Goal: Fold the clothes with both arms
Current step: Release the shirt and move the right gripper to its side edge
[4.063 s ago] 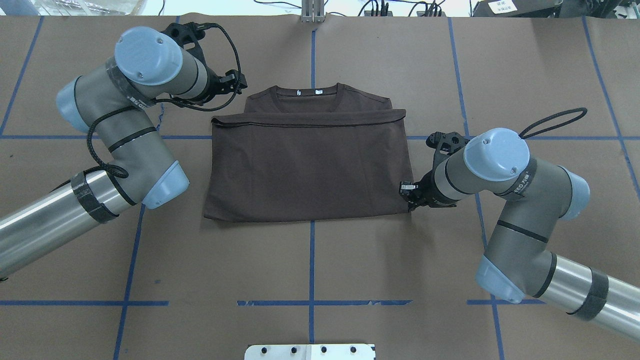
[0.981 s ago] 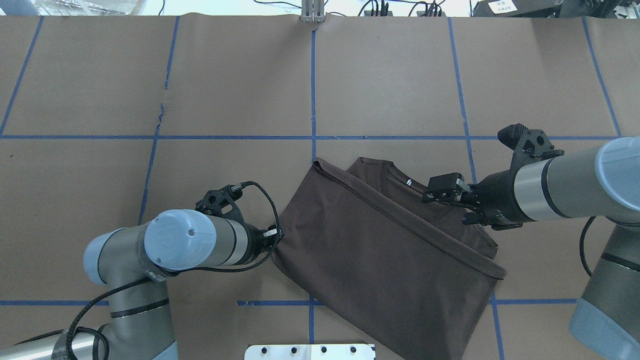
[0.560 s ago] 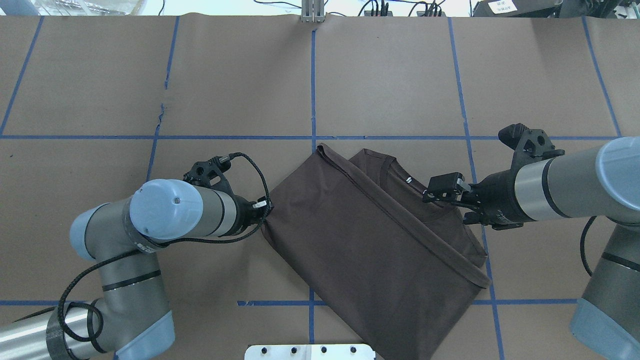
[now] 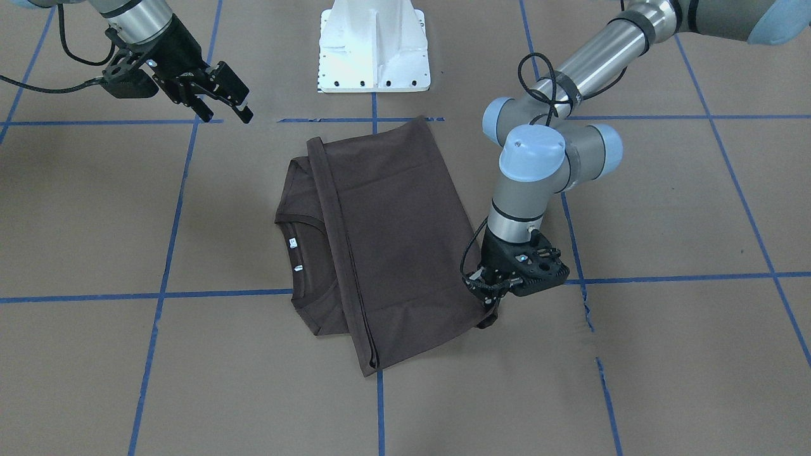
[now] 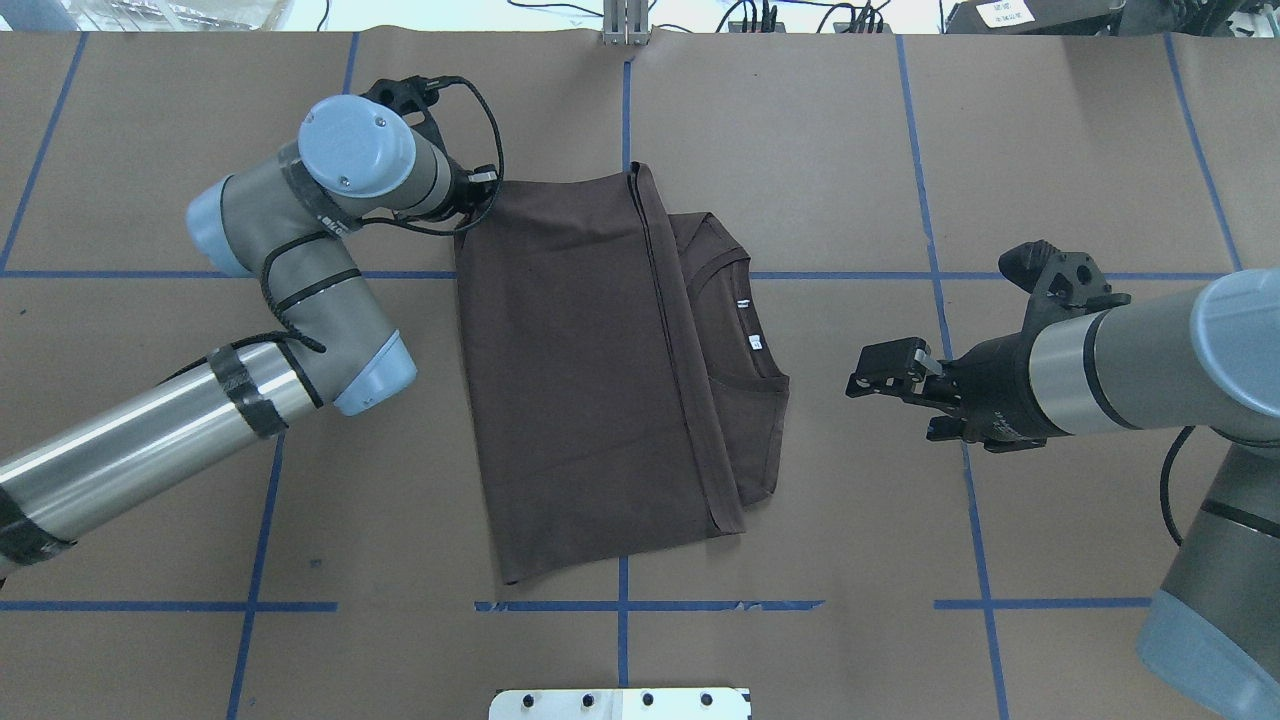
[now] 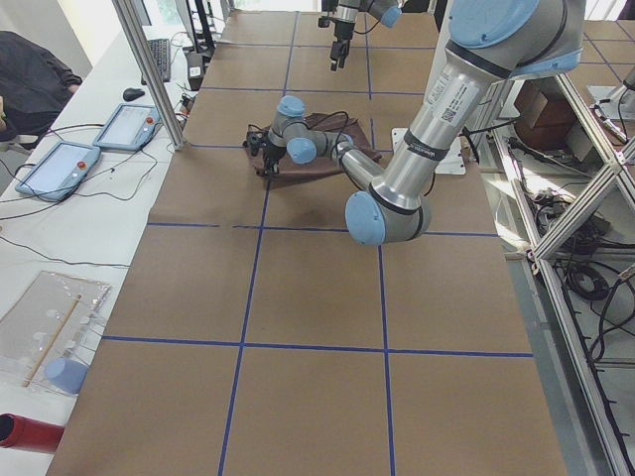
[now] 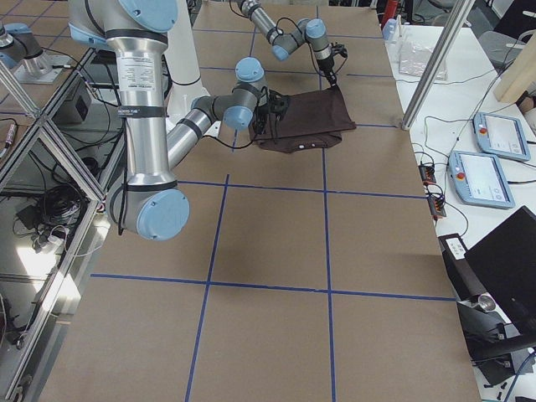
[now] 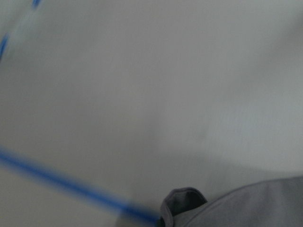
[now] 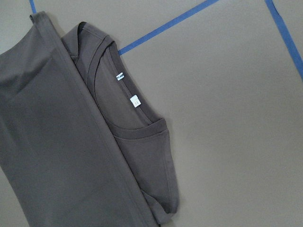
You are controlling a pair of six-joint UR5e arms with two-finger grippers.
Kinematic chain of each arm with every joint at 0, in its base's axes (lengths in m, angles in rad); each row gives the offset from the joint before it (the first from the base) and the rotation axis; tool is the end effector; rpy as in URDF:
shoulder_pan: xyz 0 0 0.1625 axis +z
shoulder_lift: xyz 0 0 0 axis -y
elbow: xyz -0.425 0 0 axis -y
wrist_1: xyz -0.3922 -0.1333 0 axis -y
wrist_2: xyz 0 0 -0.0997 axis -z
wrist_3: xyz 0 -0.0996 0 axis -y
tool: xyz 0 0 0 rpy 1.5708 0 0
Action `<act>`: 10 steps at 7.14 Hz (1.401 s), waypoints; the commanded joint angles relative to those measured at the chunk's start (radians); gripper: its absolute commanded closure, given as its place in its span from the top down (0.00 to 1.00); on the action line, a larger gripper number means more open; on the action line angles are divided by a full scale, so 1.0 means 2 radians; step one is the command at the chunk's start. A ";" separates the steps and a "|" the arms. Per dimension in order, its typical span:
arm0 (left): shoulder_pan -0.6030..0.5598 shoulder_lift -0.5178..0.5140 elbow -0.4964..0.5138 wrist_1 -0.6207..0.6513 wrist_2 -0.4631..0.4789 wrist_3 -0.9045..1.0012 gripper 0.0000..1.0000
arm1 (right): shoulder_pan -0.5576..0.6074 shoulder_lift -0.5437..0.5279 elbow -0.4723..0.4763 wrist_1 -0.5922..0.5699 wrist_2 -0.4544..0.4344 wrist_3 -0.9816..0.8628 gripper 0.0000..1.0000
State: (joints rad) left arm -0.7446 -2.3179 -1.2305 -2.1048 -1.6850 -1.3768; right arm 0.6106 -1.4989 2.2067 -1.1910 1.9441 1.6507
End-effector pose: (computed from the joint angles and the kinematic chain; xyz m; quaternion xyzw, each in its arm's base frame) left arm 0.4966 -0.6235 0.2969 0.1593 0.4266 -0.2170 0.8635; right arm -0.3188 -0.3415 0.2862 -0.0199 -0.5323 0.1942 0.8238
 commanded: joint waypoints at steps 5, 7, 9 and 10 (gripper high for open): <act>-0.031 -0.064 0.114 -0.094 0.036 0.088 1.00 | -0.004 0.064 -0.066 -0.013 -0.004 -0.015 1.00; -0.041 -0.029 0.055 -0.048 -0.033 0.101 1.00 | -0.018 0.137 -0.098 -0.122 -0.028 -0.087 1.00; -0.042 0.059 -0.085 0.000 -0.044 0.144 1.00 | -0.048 0.200 -0.157 -0.158 -0.066 -0.111 1.00; -0.041 0.085 -0.145 0.043 -0.044 0.160 1.00 | -0.063 0.231 -0.198 -0.162 -0.078 -0.117 1.00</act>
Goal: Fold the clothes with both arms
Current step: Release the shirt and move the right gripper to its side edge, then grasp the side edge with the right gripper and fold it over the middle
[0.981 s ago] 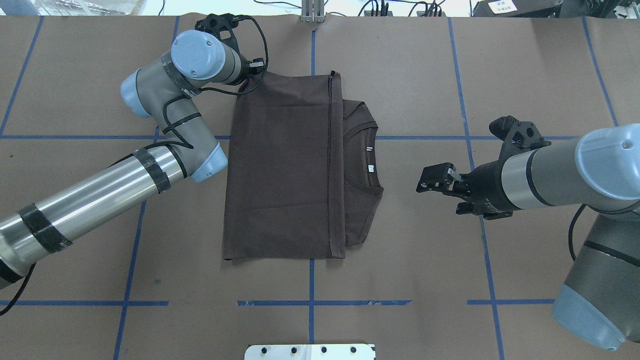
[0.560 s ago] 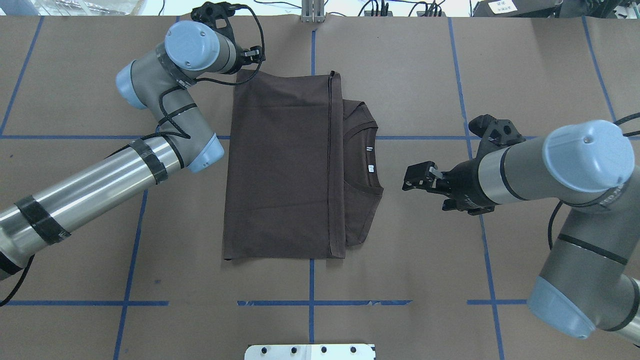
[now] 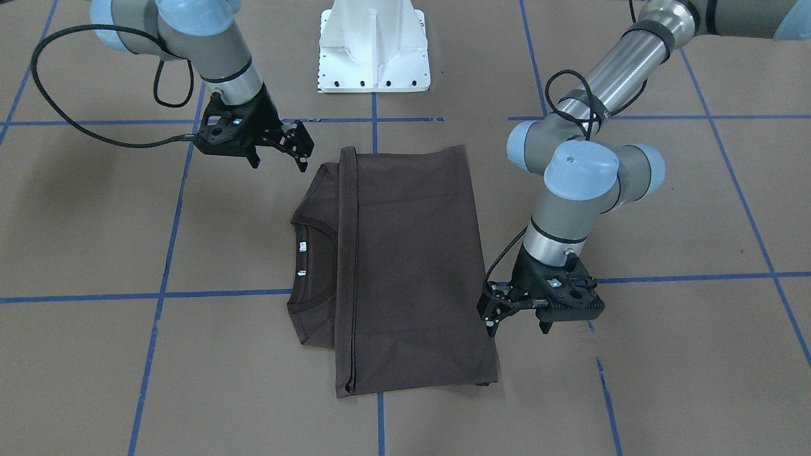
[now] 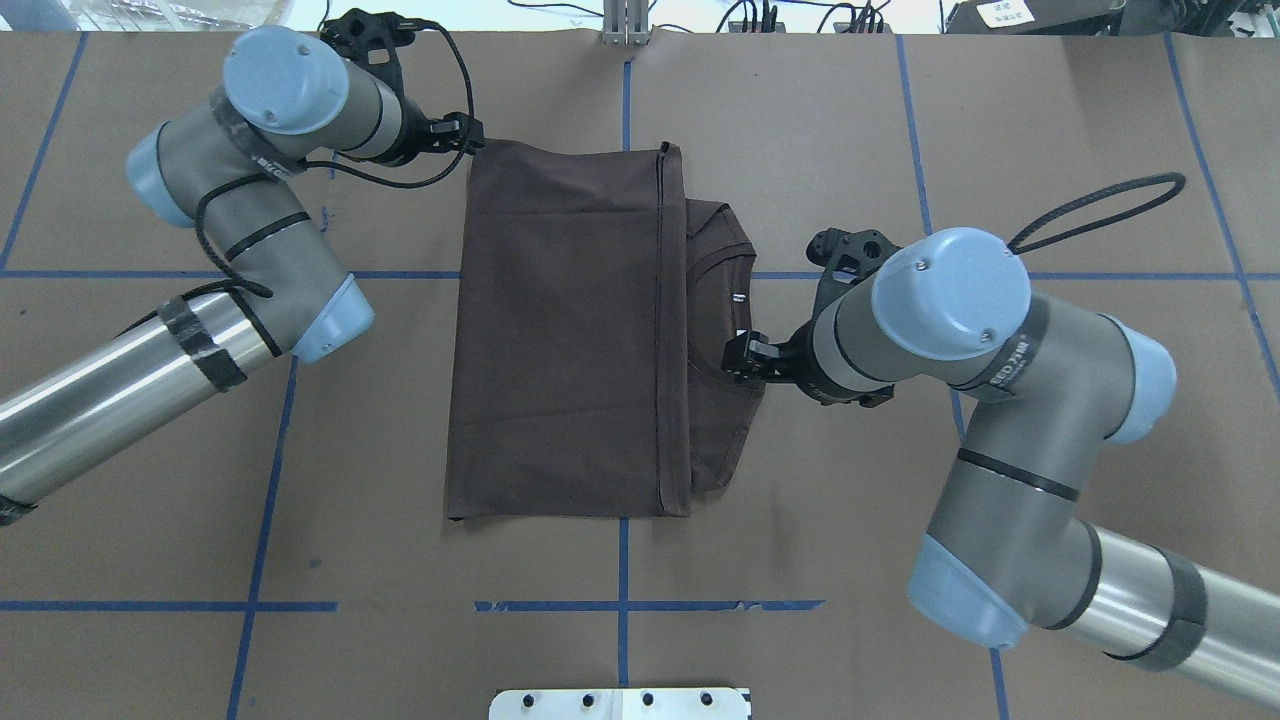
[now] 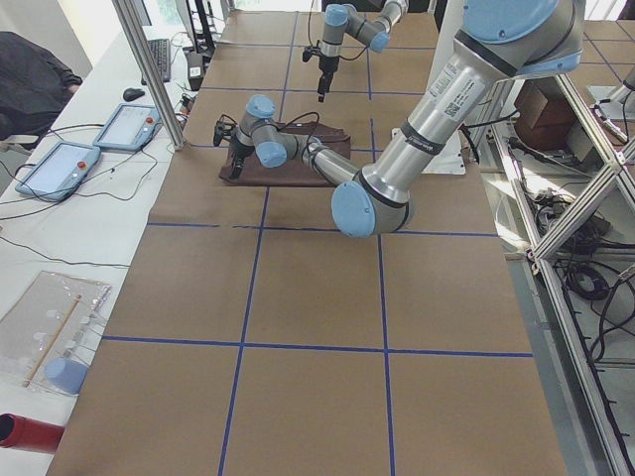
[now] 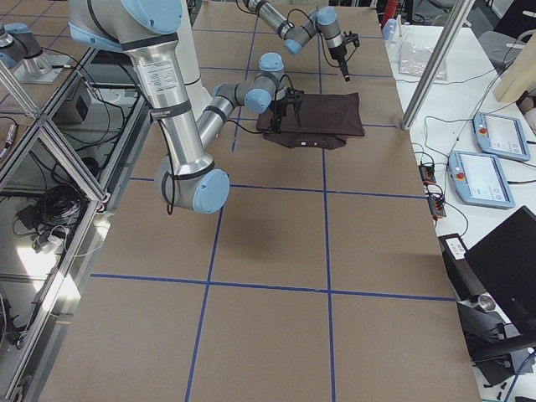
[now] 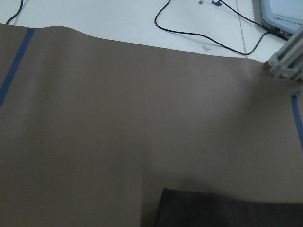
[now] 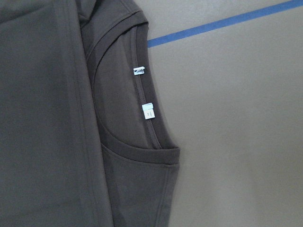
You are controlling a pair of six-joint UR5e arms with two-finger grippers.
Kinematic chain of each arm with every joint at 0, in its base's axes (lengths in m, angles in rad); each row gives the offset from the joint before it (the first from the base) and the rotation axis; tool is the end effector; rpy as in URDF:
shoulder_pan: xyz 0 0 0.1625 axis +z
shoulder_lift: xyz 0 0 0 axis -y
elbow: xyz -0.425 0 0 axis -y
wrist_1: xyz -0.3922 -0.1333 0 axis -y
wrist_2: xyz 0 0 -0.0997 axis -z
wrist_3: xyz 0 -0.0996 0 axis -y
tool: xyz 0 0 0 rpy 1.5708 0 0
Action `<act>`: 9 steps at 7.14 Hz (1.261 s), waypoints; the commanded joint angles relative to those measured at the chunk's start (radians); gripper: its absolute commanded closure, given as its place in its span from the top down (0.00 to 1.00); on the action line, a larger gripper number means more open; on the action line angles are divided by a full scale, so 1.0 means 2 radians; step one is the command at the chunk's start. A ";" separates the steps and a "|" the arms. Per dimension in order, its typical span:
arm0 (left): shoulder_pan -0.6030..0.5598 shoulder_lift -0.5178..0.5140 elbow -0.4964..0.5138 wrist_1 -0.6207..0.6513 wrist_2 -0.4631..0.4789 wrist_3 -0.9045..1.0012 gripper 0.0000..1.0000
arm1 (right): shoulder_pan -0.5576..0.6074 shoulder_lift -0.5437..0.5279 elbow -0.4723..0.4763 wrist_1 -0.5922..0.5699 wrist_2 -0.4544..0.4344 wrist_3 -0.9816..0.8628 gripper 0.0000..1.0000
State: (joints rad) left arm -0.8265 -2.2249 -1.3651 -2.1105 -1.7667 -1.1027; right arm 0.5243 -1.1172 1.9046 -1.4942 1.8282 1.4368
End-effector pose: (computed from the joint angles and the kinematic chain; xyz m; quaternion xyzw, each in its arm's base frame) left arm 0.4233 -0.6277 0.3003 0.2159 0.4284 -0.1105 0.8704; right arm -0.4662 -0.3943 0.2534 0.0239 -0.4306 0.1219 0.8939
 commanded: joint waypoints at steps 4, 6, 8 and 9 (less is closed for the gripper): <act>0.001 0.069 -0.131 0.070 -0.010 0.032 1.00 | -0.080 0.143 -0.132 -0.115 -0.040 -0.049 1.00; 0.001 0.072 -0.131 0.067 -0.011 0.032 1.00 | -0.087 0.157 -0.160 -0.137 -0.035 -0.075 1.00; 0.001 0.072 -0.131 0.066 -0.013 0.032 1.00 | -0.086 0.153 -0.160 -0.156 -0.034 -0.104 1.00; 0.001 0.079 -0.131 0.064 -0.012 0.032 1.00 | -0.086 0.151 -0.160 -0.166 -0.034 -0.115 1.00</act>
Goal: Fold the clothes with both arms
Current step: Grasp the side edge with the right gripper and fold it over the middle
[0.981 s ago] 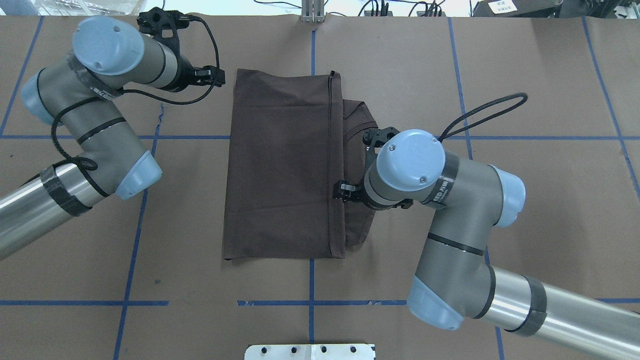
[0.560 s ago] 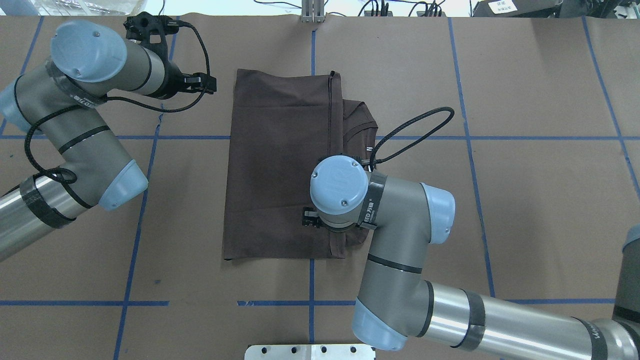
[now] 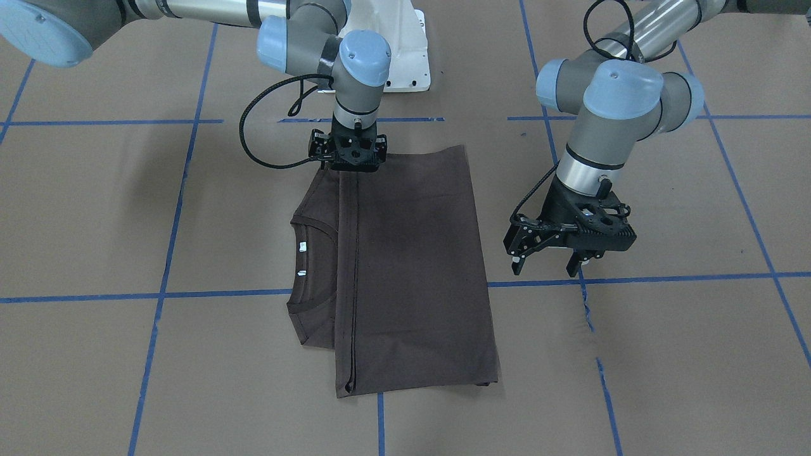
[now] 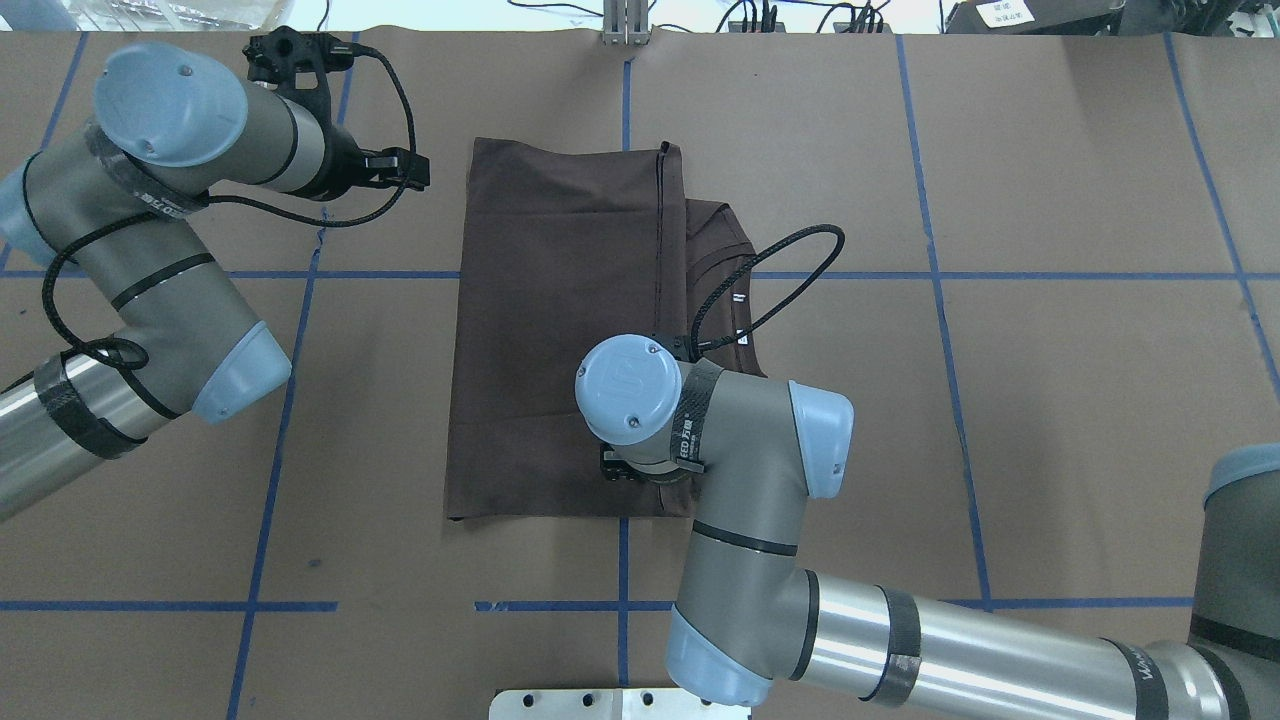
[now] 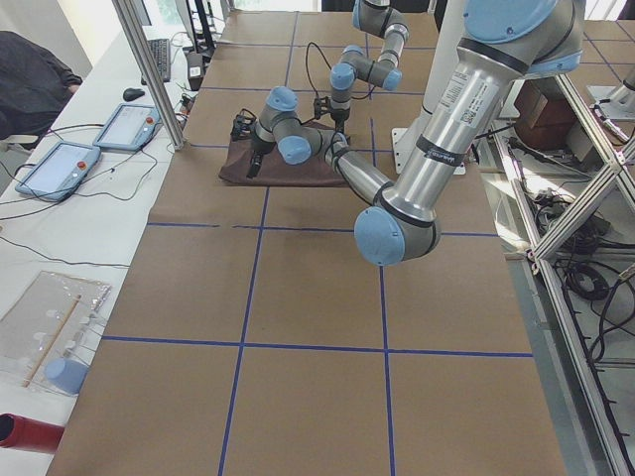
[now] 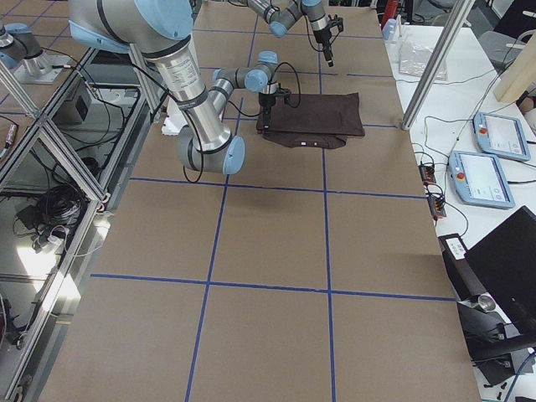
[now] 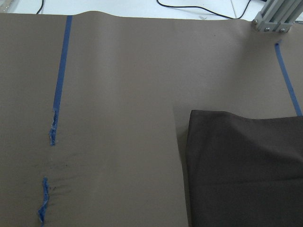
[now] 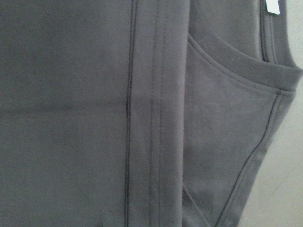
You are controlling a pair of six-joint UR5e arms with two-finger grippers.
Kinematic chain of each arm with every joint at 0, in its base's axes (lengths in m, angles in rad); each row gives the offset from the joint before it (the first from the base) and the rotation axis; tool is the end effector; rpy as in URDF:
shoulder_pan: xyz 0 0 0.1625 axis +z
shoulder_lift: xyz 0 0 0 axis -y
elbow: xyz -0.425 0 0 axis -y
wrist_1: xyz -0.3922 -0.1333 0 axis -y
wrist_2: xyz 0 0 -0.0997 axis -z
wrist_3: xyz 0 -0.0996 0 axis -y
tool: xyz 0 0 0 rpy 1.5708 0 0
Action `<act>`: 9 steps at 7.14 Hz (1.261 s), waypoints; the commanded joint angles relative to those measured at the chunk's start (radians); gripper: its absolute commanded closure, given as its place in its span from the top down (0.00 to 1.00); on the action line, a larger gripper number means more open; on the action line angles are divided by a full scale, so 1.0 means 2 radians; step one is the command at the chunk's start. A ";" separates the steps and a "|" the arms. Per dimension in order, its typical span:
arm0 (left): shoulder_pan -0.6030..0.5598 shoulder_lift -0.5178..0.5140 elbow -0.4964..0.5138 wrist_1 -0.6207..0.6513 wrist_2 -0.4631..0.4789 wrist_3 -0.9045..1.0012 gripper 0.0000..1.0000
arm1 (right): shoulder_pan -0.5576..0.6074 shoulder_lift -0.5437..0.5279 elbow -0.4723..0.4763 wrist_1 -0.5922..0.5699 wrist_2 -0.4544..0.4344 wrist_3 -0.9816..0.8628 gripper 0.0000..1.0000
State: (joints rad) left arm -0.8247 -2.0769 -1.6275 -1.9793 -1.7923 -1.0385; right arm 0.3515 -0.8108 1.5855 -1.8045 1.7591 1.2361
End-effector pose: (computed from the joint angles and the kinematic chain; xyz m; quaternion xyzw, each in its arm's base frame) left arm 0.3758 -0.5707 0.2975 0.2151 0.4225 -0.0770 0.8771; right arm -0.6261 -0.3517 0.2287 0.0042 -0.2810 -0.0171 0.9595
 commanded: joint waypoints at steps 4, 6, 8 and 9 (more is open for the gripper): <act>0.001 0.005 0.001 -0.002 0.000 0.000 1.00 | 0.005 -0.004 0.006 -0.045 0.000 -0.040 1.00; 0.002 0.004 0.000 -0.002 0.001 -0.001 1.00 | 0.025 -0.014 0.024 -0.085 0.000 -0.071 1.00; 0.002 0.001 -0.002 -0.002 0.001 -0.005 1.00 | 0.040 -0.106 0.101 -0.097 -0.004 -0.109 1.00; 0.002 0.001 -0.005 -0.002 0.000 -0.006 1.00 | 0.060 -0.111 0.123 -0.098 -0.001 -0.137 1.00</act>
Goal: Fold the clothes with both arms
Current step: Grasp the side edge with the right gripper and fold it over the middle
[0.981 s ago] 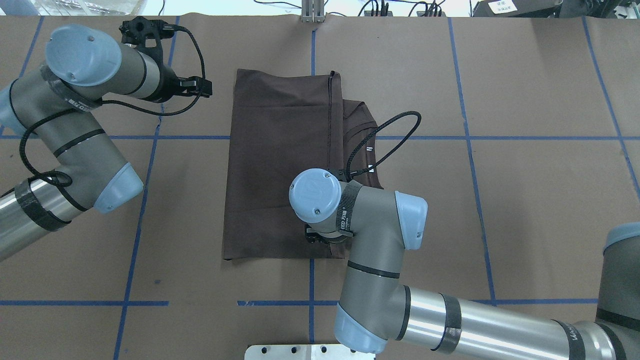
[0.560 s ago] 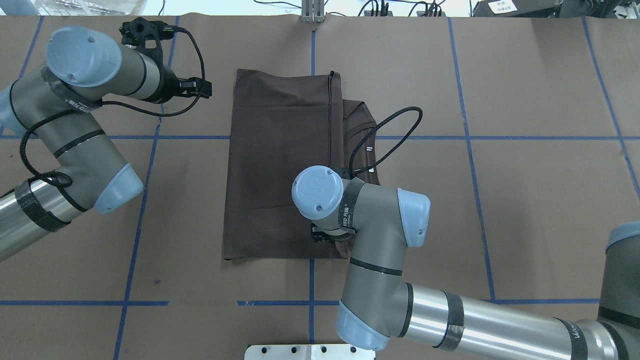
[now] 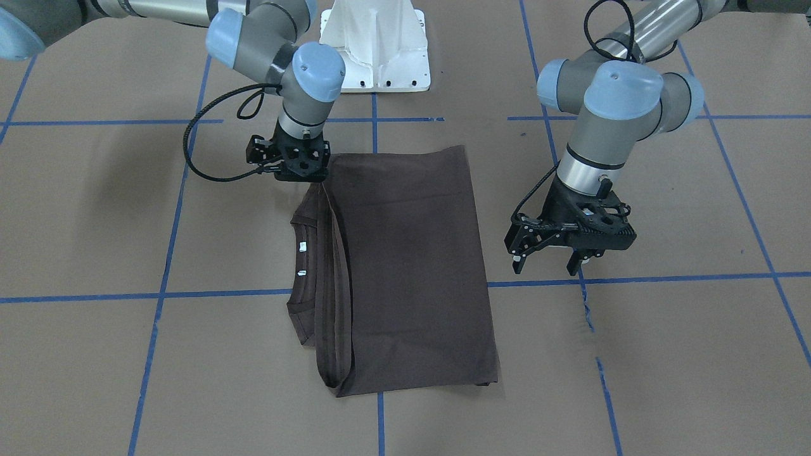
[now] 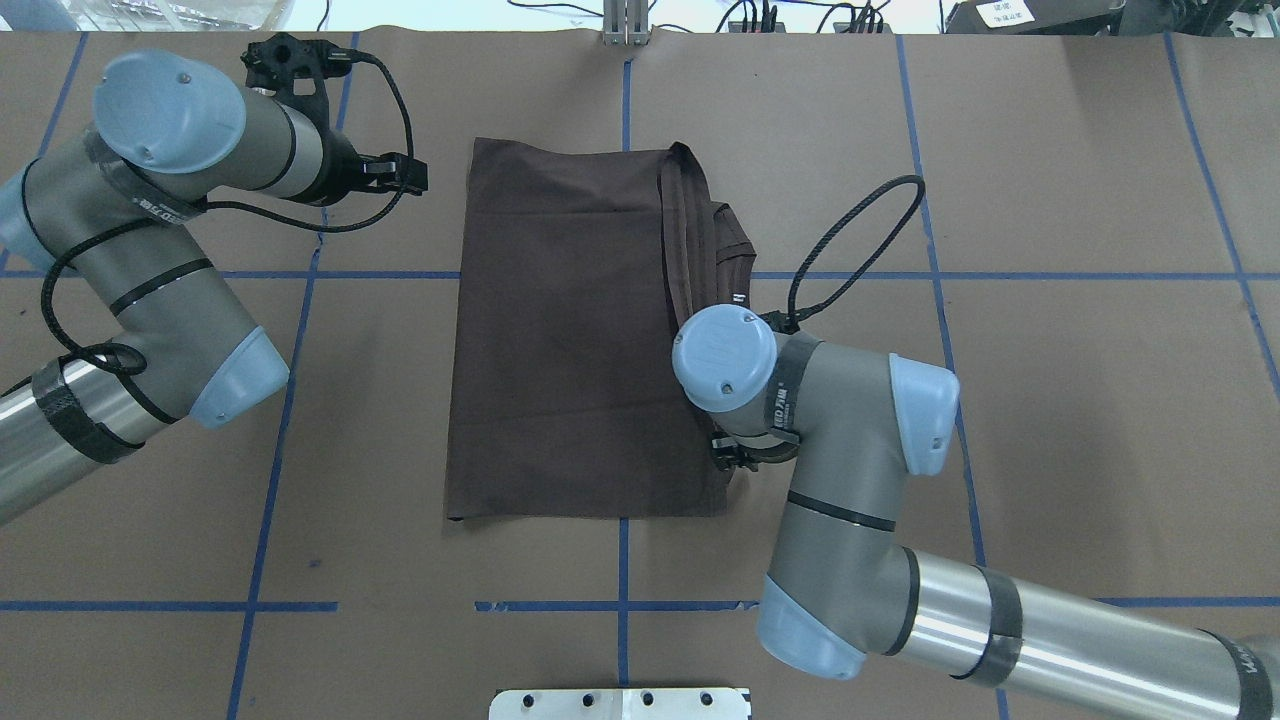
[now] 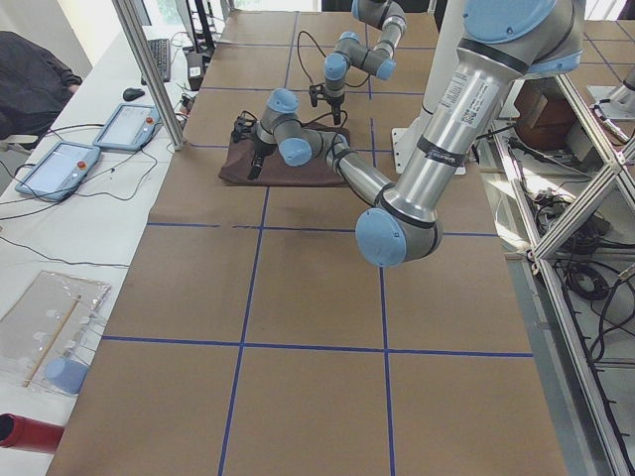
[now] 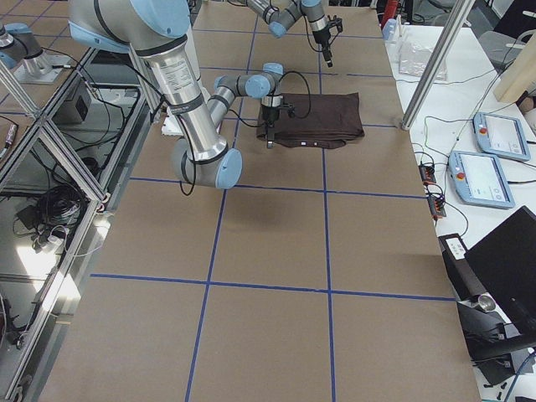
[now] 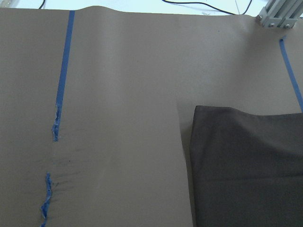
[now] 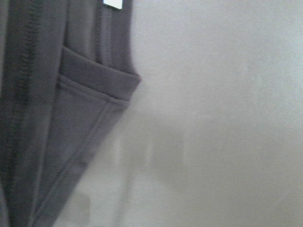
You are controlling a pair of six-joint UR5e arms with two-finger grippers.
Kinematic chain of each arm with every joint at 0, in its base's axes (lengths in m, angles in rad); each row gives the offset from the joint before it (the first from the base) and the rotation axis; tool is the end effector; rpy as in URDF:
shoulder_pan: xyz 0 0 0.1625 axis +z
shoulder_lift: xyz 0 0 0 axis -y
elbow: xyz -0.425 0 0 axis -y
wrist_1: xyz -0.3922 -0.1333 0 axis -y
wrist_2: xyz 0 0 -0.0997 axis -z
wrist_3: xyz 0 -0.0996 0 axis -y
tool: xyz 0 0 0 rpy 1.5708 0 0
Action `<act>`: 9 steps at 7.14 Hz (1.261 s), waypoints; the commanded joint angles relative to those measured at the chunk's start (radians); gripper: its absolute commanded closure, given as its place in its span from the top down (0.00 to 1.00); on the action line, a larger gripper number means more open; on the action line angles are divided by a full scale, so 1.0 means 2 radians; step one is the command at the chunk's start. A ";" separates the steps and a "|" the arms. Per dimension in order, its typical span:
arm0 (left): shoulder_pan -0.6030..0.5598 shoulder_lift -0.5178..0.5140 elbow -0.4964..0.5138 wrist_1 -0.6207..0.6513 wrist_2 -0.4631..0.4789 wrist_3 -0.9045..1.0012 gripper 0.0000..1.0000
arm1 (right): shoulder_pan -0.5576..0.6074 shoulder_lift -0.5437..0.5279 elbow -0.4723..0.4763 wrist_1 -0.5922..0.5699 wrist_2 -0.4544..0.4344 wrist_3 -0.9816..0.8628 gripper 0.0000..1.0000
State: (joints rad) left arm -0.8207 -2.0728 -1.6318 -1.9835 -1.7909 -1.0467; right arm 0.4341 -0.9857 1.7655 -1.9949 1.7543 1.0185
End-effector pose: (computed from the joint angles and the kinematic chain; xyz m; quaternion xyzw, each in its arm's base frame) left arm 0.3769 -0.5681 0.2977 0.2143 0.4249 -0.0788 0.8760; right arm -0.5333 -0.3741 0.2981 0.0040 -0.1979 -0.0741 0.9774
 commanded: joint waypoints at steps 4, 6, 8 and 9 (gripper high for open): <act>0.001 -0.001 -0.004 0.000 -0.001 -0.002 1.00 | 0.066 0.054 -0.054 0.122 0.012 -0.022 1.00; 0.001 0.001 -0.003 -0.001 -0.001 0.000 1.00 | 0.073 0.111 -0.157 0.165 0.012 -0.021 1.00; 0.001 0.002 -0.002 -0.002 -0.001 0.003 1.00 | 0.072 0.148 -0.218 0.177 0.013 -0.018 1.00; 0.001 0.002 -0.001 -0.006 0.000 0.002 1.00 | 0.071 0.148 -0.223 0.178 0.025 -0.018 1.00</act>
State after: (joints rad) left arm -0.8191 -2.0688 -1.6364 -1.9879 -1.7930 -1.0430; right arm 0.5778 -0.7065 1.3565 -1.6459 1.7845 0.9810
